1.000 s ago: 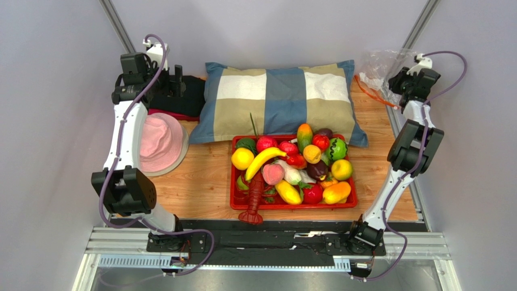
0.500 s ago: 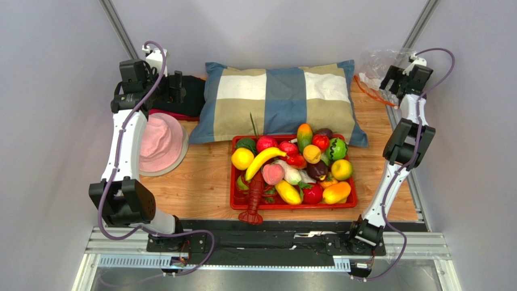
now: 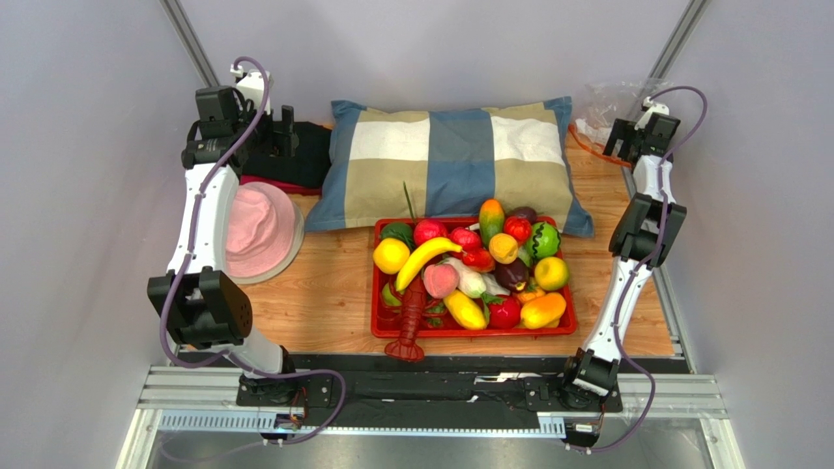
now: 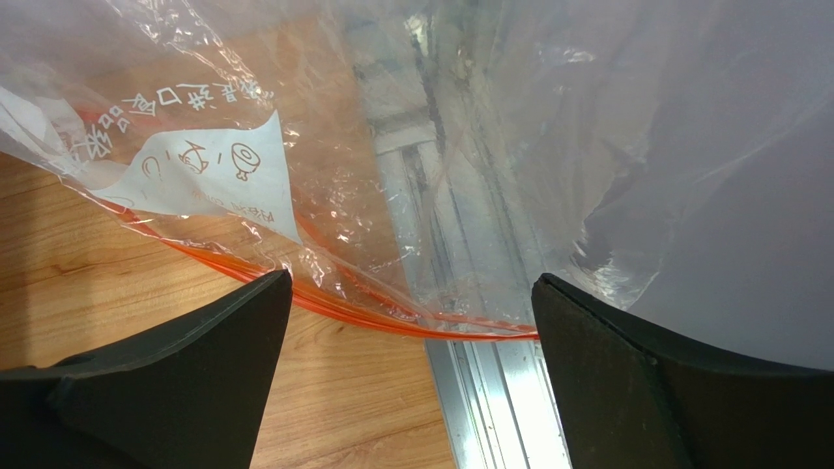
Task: Place the food in the zip-top bag and seal the zipper
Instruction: Pick up the zipper food storage bag at the corner of the board.
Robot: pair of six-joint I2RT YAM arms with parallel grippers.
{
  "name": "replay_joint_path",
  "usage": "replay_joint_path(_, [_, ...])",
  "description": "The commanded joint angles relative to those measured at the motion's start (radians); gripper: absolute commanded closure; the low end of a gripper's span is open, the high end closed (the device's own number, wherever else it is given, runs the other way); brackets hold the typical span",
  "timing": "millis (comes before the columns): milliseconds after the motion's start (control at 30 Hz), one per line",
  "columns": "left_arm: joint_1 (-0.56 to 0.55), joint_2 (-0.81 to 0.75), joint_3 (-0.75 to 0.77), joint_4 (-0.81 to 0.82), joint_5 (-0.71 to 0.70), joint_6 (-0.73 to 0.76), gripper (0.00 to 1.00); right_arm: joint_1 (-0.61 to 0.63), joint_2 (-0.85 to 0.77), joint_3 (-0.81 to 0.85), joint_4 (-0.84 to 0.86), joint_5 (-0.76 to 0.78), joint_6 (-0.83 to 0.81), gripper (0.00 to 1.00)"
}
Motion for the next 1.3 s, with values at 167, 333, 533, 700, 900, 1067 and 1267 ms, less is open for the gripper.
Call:
replay_joint_path(167, [-0.004, 0.061, 0.087, 0.005, -0.011, 0.016, 0.01, 0.016, 0.041, 0.133, 0.01, 0.001, -0.085, 0.22])
replay_joint_path(333, [-0.004, 0.076, 0.101, 0.014, -0.013, 0.023, 0.01, 0.019, 0.036, 0.11, 0.034, -0.12, -0.137, 0.83])
replay_joint_path(533, [-0.004, 0.094, 0.124, 0.011, 0.013, 0.019, 0.01, 0.044, -0.099, -0.039, 0.163, -0.269, -0.295, 1.0])
replay_joint_path(700, [-0.004, 0.087, 0.113, -0.014, 0.077, 0.031, 0.01, 0.059, -0.279, -0.13, 0.162, -0.281, -0.562, 0.67])
replay_joint_path(900, [-0.004, 0.067, 0.086, -0.03, 0.11, 0.03, 0.01, 0.071, -0.315, -0.123, 0.24, -0.231, -0.803, 0.31])
replay_joint_path(1067, [-0.004, 0.061, 0.081, -0.029, 0.107, 0.036, 0.01, 0.099, -0.187, 0.015, 0.284, -0.159, -0.996, 0.24])
replay_joint_path(1267, [-0.004, 0.062, 0.093, -0.027, 0.102, 0.04, 0.01, 0.117, -0.027, 0.17, 0.286, -0.162, -1.237, 0.09])
